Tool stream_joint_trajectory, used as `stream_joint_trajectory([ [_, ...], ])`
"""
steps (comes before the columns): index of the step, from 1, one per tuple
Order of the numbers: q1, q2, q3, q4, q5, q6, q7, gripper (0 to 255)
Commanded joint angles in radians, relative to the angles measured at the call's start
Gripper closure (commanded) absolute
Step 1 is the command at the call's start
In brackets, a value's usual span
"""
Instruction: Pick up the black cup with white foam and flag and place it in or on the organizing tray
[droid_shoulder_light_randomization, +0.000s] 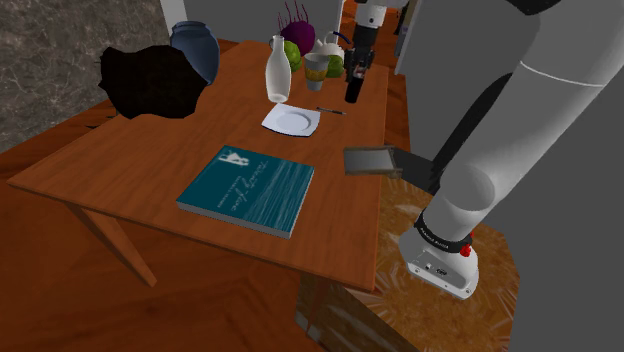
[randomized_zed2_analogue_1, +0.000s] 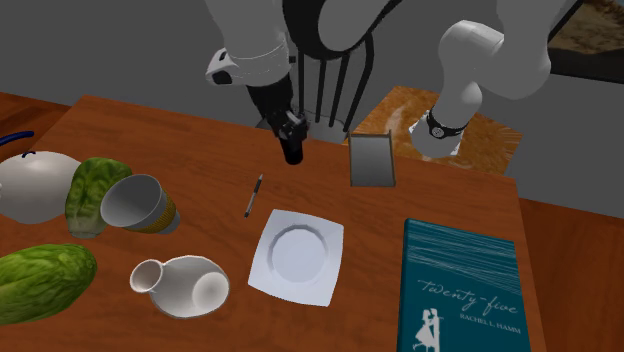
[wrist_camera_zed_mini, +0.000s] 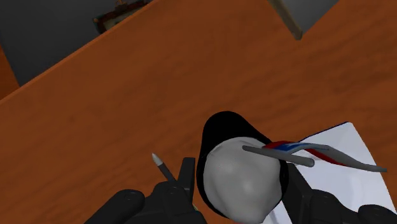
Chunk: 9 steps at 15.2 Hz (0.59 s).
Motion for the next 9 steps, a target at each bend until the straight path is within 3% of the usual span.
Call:
stream_joint_trajectory([
  [1, 0.006, -0.087, 0.004, -0.093, -0.028, 0.014, 0.021, 255],
  [9, -0.005, -0.423, 0.051, -0.422, -0.113, 0.025, 0.112, 255],
])
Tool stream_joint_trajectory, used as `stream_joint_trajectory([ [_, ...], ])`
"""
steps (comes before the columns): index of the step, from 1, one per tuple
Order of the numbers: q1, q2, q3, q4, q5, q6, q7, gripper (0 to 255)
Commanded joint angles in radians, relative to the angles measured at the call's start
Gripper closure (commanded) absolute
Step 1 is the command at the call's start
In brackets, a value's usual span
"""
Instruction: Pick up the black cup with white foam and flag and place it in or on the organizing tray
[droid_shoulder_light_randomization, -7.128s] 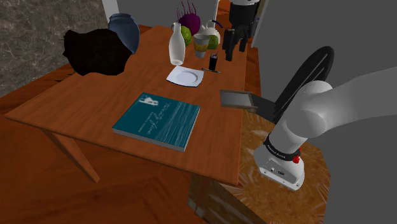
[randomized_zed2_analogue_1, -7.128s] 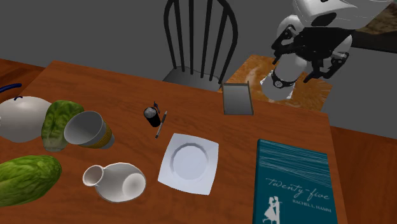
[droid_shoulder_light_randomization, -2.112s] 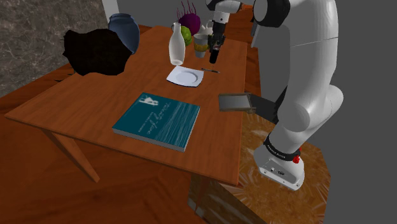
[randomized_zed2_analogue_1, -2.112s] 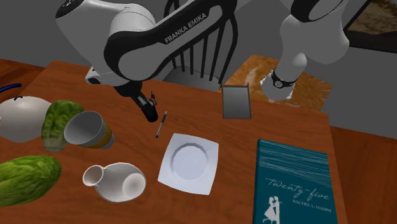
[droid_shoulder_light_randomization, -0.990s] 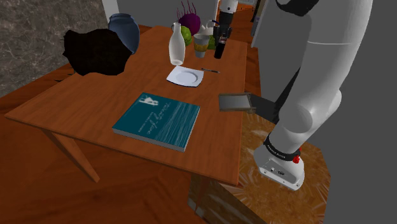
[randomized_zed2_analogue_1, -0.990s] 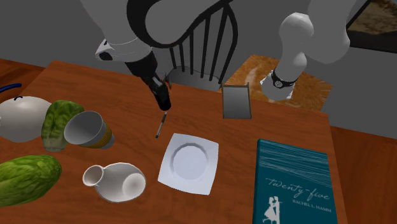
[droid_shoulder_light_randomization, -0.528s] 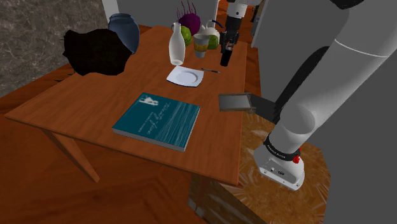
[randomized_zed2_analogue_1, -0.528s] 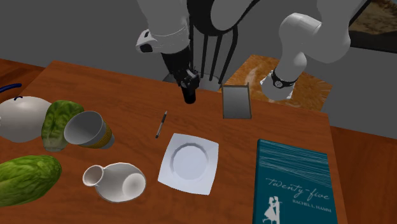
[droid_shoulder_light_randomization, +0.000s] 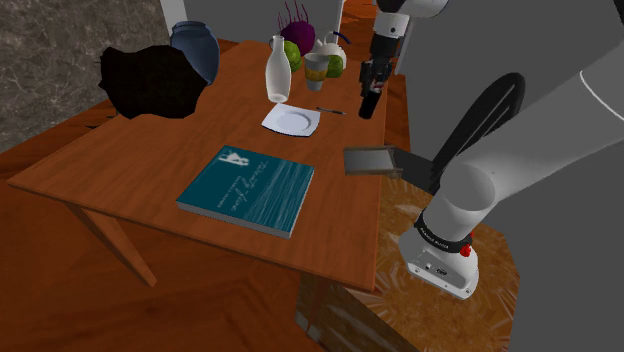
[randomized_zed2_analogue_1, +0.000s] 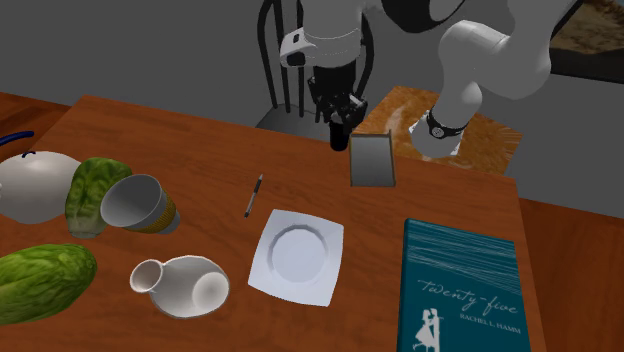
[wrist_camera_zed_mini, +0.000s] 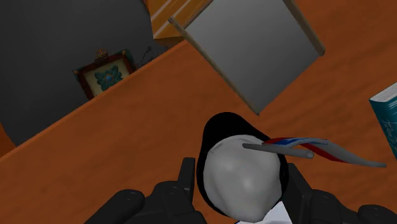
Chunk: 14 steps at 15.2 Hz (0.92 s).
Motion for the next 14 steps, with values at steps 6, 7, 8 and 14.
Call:
stream_joint_trajectory([
  [6, -0.032, -0.312, 0.056, -0.248, -0.040, -0.059, 0.069, 255],
  [7, -0.037, -0.356, 0.064, -0.277, -0.042, -0.074, 0.077, 255],
  [8, -0.038, -0.353, 0.062, -0.288, -0.043, -0.059, 0.076, 255],
  [14, -0.039, -0.328, 0.052, -0.354, -0.048, 0.032, 0.067, 255],
])
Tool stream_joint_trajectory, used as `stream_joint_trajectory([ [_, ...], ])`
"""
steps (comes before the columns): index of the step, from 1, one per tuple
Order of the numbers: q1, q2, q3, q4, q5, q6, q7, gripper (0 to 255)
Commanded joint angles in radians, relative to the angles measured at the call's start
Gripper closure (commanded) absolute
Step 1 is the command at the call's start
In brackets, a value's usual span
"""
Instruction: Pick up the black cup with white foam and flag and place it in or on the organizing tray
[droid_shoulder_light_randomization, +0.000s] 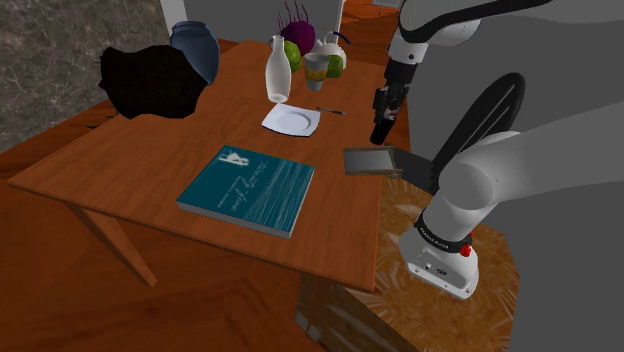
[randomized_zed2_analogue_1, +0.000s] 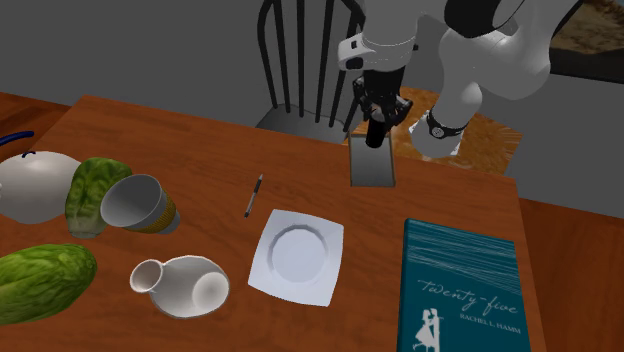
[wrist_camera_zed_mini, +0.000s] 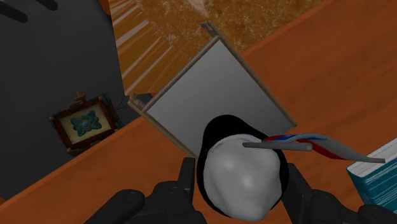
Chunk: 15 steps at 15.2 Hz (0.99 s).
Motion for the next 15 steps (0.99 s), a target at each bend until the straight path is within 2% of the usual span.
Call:
stream_joint_trajectory([
  [1, 0.000, 0.010, -0.004, -0.022, -0.001, 0.032, -0.003, 255],
  [7, 0.000, 0.050, -0.016, -0.080, -0.005, 0.130, -0.013, 255],
  [15, 0.000, 0.052, -0.016, -0.082, -0.005, 0.134, -0.013, 255],
])
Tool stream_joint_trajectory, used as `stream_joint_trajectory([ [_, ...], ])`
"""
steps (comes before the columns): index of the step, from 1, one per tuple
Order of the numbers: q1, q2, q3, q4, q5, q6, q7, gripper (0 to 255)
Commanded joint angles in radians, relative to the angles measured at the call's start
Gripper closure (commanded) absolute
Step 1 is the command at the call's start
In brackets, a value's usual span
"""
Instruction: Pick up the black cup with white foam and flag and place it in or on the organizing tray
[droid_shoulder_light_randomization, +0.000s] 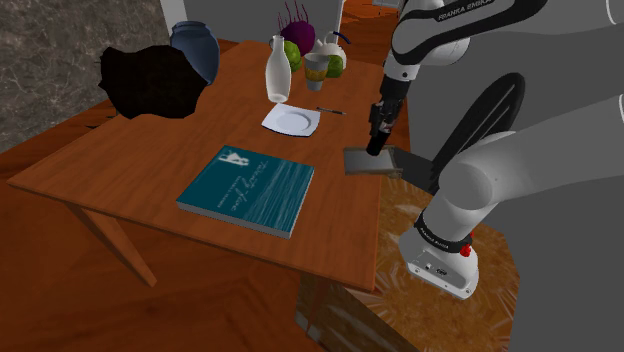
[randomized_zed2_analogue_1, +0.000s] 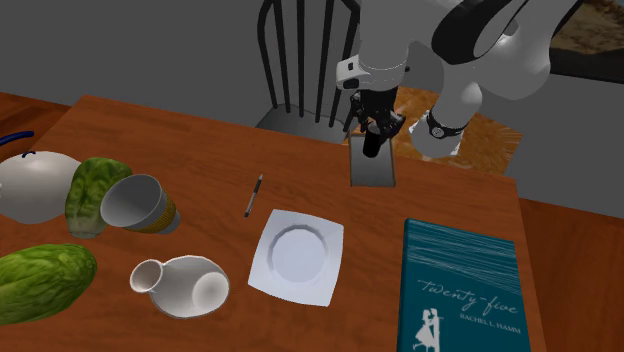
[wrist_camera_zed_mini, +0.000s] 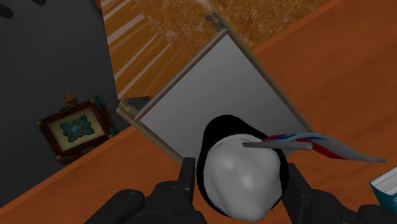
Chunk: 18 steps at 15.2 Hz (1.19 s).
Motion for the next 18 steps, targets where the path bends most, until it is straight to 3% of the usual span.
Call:
stream_joint_trajectory([
  [1, 0.000, 0.000, 0.000, 0.000, 0.000, 0.000, 0.000, 0],
  [6, 0.000, 0.000, 0.000, 0.000, 0.000, 0.000, 0.000, 0],
  [10, -0.004, -0.041, 0.008, 0.105, 0.001, -0.146, 0.003, 0],
  [18, -0.004, -0.041, 0.008, 0.105, 0.001, -0.146, 0.003, 0],
])
